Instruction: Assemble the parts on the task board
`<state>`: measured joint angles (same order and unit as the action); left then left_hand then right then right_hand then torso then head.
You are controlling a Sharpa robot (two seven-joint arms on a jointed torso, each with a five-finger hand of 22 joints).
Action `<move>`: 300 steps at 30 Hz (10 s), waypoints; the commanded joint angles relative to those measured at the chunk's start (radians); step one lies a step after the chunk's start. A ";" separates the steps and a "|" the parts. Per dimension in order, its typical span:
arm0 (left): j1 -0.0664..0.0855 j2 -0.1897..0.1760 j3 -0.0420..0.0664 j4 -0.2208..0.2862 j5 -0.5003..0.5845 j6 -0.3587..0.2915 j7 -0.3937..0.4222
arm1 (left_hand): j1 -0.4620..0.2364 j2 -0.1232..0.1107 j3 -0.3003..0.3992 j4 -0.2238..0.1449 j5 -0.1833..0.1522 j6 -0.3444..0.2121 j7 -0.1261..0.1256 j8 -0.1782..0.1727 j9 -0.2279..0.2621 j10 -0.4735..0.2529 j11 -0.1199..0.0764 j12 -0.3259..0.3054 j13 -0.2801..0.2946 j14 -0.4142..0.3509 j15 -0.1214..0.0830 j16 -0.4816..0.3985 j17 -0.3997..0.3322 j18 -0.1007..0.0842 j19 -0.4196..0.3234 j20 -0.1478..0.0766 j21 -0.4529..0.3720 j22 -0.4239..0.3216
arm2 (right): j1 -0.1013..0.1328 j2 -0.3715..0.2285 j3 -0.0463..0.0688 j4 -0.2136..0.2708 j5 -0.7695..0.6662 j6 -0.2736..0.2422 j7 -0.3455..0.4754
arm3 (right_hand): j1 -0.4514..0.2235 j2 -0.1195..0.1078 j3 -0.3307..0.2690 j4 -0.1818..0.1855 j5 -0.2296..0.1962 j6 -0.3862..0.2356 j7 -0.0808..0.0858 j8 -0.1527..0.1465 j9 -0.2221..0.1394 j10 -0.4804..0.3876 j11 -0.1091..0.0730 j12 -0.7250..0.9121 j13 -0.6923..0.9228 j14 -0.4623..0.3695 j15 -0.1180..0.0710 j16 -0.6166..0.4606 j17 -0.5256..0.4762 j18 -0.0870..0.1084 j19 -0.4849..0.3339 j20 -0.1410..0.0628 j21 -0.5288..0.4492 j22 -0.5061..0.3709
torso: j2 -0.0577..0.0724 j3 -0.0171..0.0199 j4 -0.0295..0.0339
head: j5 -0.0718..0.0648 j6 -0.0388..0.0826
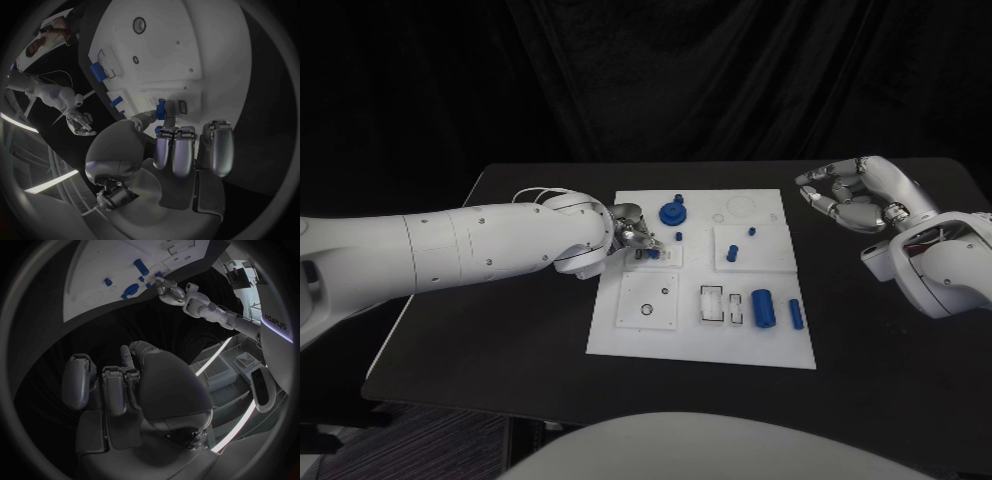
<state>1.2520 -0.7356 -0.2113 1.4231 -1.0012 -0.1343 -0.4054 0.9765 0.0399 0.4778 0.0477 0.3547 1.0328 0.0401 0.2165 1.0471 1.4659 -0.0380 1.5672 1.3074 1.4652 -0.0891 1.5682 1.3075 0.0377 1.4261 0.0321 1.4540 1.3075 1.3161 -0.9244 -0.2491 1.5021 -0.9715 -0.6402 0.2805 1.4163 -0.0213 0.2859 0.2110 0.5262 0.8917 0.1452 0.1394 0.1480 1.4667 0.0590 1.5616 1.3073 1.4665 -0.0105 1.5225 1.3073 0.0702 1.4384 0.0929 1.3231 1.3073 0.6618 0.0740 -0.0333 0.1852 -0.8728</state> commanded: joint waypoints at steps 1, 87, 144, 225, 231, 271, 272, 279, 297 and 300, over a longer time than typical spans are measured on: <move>-0.002 -0.001 0.000 0.002 0.004 -0.021 0.021 | 0.014 0.002 0.001 -0.006 0.007 0.005 -0.006 -0.002 0.001 0.105 0.004 0.004 0.263 0.106 0.006 0.003 0.263 0.016 -0.006 0.000 -0.006 0.075 | -0.003 0.000 0.001 -0.001 -0.005 0.003 -0.017 | 0.011 -0.001 0.006 0.000 0.003 -0.003 0.000 -0.003 -0.002 0.083 0.002 -0.002 0.244 0.085 -0.002 -0.005 0.212 -0.003 -0.003 0.001 -0.004 0.126 | 0.000 0.0000 0.0009 | 0.000 0.000; -0.063 -0.036 0.000 0.042 -0.069 -0.164 0.076 | 0.021 0.001 -0.008 0.018 -0.003 0.011 -0.006 -0.005 0.015 0.105 0.003 0.004 0.263 0.106 0.005 0.003 0.263 0.021 -0.017 -0.002 -0.022 0.060 | -0.005 -0.001 0.001 0.003 -0.005 0.010 -0.027 | 0.011 -0.001 0.015 -0.007 0.006 -0.005 0.002 -0.004 -0.003 0.083 0.004 -0.002 0.244 0.085 0.000 -0.005 0.211 -0.002 -0.004 0.002 -0.007 0.125 | 0.000 -0.0004 0.0001 | 0.004 0.000; -0.079 -0.036 0.000 0.031 -0.069 -0.132 0.062 | -0.047 0.004 -0.261 0.230 -0.172 0.039 0.004 -0.077 -0.058 0.105 0.014 0.004 0.263 0.105 0.015 0.002 0.263 0.025 -0.025 0.008 -0.048 0.053 | -0.005 0.002 0.001 -0.002 -0.005 0.022 -0.034 | 0.009 -0.003 0.018 -0.009 0.006 -0.006 0.002 -0.005 -0.003 0.082 0.004 -0.002 0.243 0.085 0.000 -0.007 0.210 -0.002 -0.004 0.002 -0.007 0.126 | 0.000 0.0000 0.0004 | 0.010 0.000; -0.082 -0.033 0.000 0.019 -0.069 -0.169 0.135 | -0.123 0.188 -0.701 0.243 -0.278 0.032 -0.027 0.235 0.303 0.105 -0.013 0.004 0.263 0.106 -0.007 0.003 0.263 0.017 0.007 -0.013 -0.043 0.108 | -0.007 0.000 0.001 -0.001 -0.005 0.028 -0.039 | 0.006 -0.002 0.025 -0.014 0.007 -0.006 0.003 -0.005 -0.004 0.082 0.005 -0.002 0.243 0.085 0.001 -0.007 0.209 -0.001 -0.005 0.003 -0.011 0.125 | 0.000 0.0002 -0.0002 | 0.011 0.000; -0.083 -0.031 0.000 0.019 -0.069 -0.171 0.138 | -0.109 0.193 -0.708 0.243 -0.269 0.058 -0.029 0.317 0.316 0.105 -0.014 0.004 0.263 0.106 -0.008 0.003 0.263 0.017 0.009 -0.014 -0.041 0.111 | -0.008 0.000 0.001 -0.001 -0.005 0.028 -0.039 | 0.006 -0.002 0.025 -0.014 0.007 -0.006 0.003 -0.005 -0.004 0.082 0.005 -0.002 0.243 0.085 0.001 -0.007 0.209 -0.001 -0.005 0.003 -0.011 0.125 | 0.000 0.0001 -0.0001 | 0.013 0.000; -0.083 -0.024 0.000 0.013 -0.069 -0.158 0.127 | -0.008 0.228 -0.746 0.235 -0.201 0.055 -0.037 0.576 0.340 0.105 -0.021 0.004 0.263 0.106 -0.015 0.003 0.263 0.018 0.008 -0.021 -0.049 0.117 | -0.015 0.002 0.001 -0.003 -0.005 0.032 -0.041 | 0.005 0.000 0.030 -0.018 0.008 -0.007 0.003 -0.005 -0.005 0.083 0.005 -0.002 0.243 0.084 0.001 -0.007 0.209 -0.001 -0.006 0.003 -0.013 0.124 | 0.001 0.0001 -0.0012 | 0.013 0.000; -0.083 -0.025 0.000 0.012 -0.069 -0.155 0.125 | -0.001 0.228 -0.743 0.234 -0.199 0.052 -0.037 0.576 0.340 0.105 -0.021 0.004 0.263 0.106 -0.015 0.003 0.263 0.017 0.008 -0.021 -0.050 0.117 | -0.015 0.002 0.001 -0.003 -0.005 0.032 -0.041 | 0.005 0.000 0.030 -0.018 0.008 -0.007 0.003 -0.005 -0.005 0.083 0.005 -0.002 0.243 0.084 0.001 -0.007 0.209 -0.001 -0.006 0.003 -0.013 0.124 | 0.001 0.0003 -0.0014 | 0.013 0.000; -0.083 -0.026 0.000 0.011 -0.069 -0.140 0.111 | 0.014 0.230 -0.737 0.231 -0.196 0.029 -0.037 0.545 0.331 0.105 -0.022 0.004 0.263 0.106 -0.015 0.003 0.263 0.017 0.009 -0.021 -0.049 0.118 | -0.018 0.000 0.001 -0.003 -0.005 0.032 -0.040 | 0.005 0.000 0.030 -0.018 0.008 -0.007 0.003 -0.005 -0.005 0.083 0.005 -0.002 0.243 0.084 0.001 -0.007 0.209 -0.001 -0.006 0.003 -0.013 0.124 | -0.001 0.0009 -0.0009 | 0.013 0.000; -0.084 -0.028 0.000 0.011 -0.069 -0.132 0.118 | 0.093 0.222 -0.695 0.222 -0.096 -0.026 -0.039 0.456 0.310 0.105 -0.023 0.004 0.263 0.106 -0.017 0.003 0.263 0.018 0.009 -0.023 -0.054 0.122 | -0.021 -0.003 0.001 -0.003 -0.005 0.030 -0.039 | 0.005 0.000 0.032 -0.019 0.008 -0.007 0.003 -0.005 -0.005 0.083 0.005 -0.001 0.244 0.085 0.001 -0.007 0.209 -0.001 -0.006 0.003 -0.013 0.124 | -0.001 0.0000 -0.0006 | 0.013 0.000; -0.084 -0.028 0.000 0.011 -0.069 -0.134 0.127 | 0.101 0.223 -0.689 0.223 -0.085 -0.031 -0.039 0.447 0.309 0.105 -0.023 0.004 0.263 0.106 -0.017 0.003 0.263 0.018 0.009 -0.023 -0.055 0.122 | -0.021 -0.003 0.001 -0.003 -0.005 0.030 -0.039 | 0.005 0.000 0.032 -0.019 0.008 -0.007 0.003 -0.005 -0.005 0.083 0.005 -0.001 0.244 0.085 0.001 -0.007 0.209 -0.001 -0.006 0.003 -0.013 0.124 | -0.002 0.0002 -0.0002 | 0.013 0.000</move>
<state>1.1707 -0.7645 -0.2111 1.4331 -1.0706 -0.2785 -0.2965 1.0672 0.2624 -0.2144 0.2716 0.2665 1.0075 0.0033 0.6663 1.3078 1.4652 -0.0525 1.5720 1.3106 1.4687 -0.1000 1.5681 1.3074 0.0537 1.4336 0.0142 1.4038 1.3077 1.2981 -0.9257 -0.2489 1.4987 -0.9716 -0.6108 0.2550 1.4163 -0.0213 0.3108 0.1917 0.5300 0.8917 0.1452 0.1394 0.1442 1.4667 0.0591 1.5616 1.3076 1.4665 -0.0106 1.5187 1.3073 0.0701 1.4384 0.0929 1.3125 1.3073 0.6602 0.0742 -0.0337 0.1975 -0.8728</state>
